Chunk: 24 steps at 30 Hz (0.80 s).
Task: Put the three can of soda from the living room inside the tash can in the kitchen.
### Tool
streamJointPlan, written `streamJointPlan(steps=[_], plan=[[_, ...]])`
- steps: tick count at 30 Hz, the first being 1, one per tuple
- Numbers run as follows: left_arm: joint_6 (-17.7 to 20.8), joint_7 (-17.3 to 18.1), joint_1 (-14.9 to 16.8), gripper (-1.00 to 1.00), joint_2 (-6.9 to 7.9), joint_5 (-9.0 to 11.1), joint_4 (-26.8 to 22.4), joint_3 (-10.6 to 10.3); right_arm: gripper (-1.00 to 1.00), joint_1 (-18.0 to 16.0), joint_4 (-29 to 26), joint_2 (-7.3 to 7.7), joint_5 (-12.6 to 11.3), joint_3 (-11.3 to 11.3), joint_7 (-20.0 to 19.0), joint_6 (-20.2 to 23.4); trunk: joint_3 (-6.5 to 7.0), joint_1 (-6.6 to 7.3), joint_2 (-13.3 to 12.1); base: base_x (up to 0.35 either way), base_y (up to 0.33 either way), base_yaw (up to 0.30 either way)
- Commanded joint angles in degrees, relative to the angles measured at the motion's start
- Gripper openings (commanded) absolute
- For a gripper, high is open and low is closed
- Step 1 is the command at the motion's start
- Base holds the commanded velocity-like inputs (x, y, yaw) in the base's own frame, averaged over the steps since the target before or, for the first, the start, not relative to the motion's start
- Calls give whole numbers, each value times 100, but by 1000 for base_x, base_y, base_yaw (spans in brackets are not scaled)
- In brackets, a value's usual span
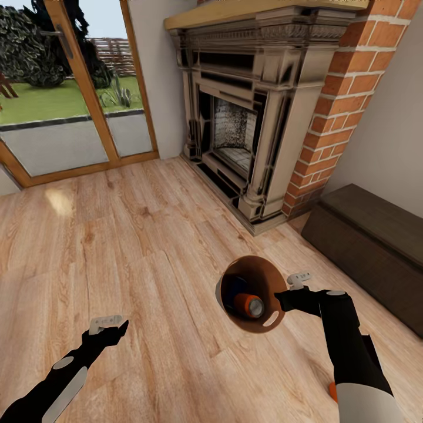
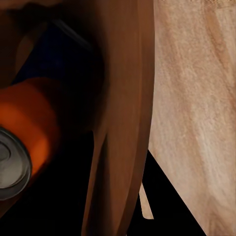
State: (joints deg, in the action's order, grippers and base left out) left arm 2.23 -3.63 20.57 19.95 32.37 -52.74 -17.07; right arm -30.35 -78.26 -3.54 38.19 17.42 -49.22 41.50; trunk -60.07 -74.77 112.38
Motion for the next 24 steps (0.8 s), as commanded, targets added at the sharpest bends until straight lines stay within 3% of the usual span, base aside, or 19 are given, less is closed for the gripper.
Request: streamJointPlan(steps=[1, 9, 15, 19, 21, 24], plan=[[-1, -5, 0, 100, 0, 2, 4, -1, -100, 3, -11, 0, -92, 0, -24, 36, 19, 23, -41, 0, 0, 0], [-3, -8, 0, 100, -8, 7, 9, -2, -100, 25, -226, 1, -86, 23, 0, 61, 163, 199, -362, 0, 0, 0], [-8, 10, 0, 100, -9, 6, 10, -6, -100, 508, -778, -19, -92, 34, -11, 114, 181, 221, -402, 0, 0, -127], [-107, 30, 0, 100, -9, 6, 12, -3, -100, 784, -843, -8, -110, 378, -46, 76, 181, 221, -402, 0, 0, -235], [-177, 35, 0, 100, -9, 2, 147, -6, -100, 867, -836, 4, -121, 794, -80, 53, 181, 221, -402, 0, 0, -247], [-204, 37, 0, 100, -9, 11, 311, 0, -100, 906, -816, 19, -132, 1192, -95, -80, 181, 221, -402, 0, 0, -251]])
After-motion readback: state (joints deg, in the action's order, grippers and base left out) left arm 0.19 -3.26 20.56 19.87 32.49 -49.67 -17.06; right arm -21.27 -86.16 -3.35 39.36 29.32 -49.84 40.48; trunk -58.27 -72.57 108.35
